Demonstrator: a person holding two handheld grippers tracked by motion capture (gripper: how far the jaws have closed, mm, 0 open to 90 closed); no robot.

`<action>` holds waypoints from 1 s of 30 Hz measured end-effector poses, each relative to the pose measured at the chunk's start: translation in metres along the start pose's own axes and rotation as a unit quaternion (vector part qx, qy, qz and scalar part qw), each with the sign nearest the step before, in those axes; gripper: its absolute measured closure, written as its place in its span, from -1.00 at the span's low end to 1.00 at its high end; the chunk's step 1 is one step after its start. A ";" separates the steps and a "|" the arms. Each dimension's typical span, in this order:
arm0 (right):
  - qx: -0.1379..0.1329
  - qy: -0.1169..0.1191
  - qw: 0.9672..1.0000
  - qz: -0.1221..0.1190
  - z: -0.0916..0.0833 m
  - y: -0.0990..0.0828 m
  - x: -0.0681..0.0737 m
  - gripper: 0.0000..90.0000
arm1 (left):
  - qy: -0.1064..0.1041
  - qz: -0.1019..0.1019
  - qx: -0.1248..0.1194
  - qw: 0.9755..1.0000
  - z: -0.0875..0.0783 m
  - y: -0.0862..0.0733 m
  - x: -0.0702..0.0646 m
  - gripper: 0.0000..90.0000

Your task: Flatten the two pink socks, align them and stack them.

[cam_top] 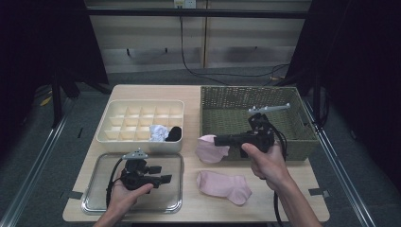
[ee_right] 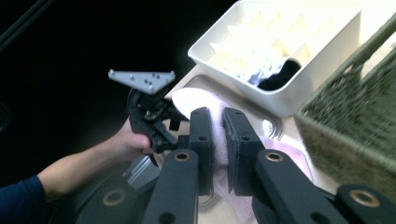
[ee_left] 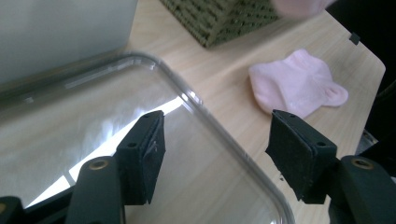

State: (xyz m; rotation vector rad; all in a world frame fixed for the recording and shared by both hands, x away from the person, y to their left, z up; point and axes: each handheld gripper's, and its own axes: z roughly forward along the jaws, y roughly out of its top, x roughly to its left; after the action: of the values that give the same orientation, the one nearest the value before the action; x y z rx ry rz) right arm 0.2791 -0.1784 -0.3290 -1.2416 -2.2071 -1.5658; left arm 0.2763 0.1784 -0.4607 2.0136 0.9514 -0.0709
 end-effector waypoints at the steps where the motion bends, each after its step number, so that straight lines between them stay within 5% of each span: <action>1: 0.002 0.002 1.000 0.003 0.002 -0.004 -0.002 0.84 | -0.002 0.001 0.001 1.000 0.001 0.003 -0.001 -0.18; 5: 0.014 0.002 1.000 0.014 0.012 -0.015 -0.013 0.84 | -0.005 0.013 0.003 1.000 0.005 0.011 -0.003 -0.08; 12: 0.028 -0.004 0.999 0.030 0.024 -0.034 -0.031 0.84 | -0.015 -0.001 -0.009 1.000 0.013 0.024 -0.007 -0.08; 25: 0.061 -0.007 0.996 0.067 0.023 -0.089 -0.055 0.82 | -0.027 -0.005 0.005 1.000 0.023 0.020 -0.014 -0.15; 30: 0.094 -0.013 0.992 0.077 0.026 -0.114 -0.061 0.76 | -0.029 -0.001 0.014 0.999 0.028 0.020 -0.017 -0.16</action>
State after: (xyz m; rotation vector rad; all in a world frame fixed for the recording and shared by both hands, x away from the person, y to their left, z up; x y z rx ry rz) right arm 0.2462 -0.2007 -0.4545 -1.3439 -2.1585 -1.2598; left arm 0.2855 0.1414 -0.4572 2.0253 0.9193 -0.1430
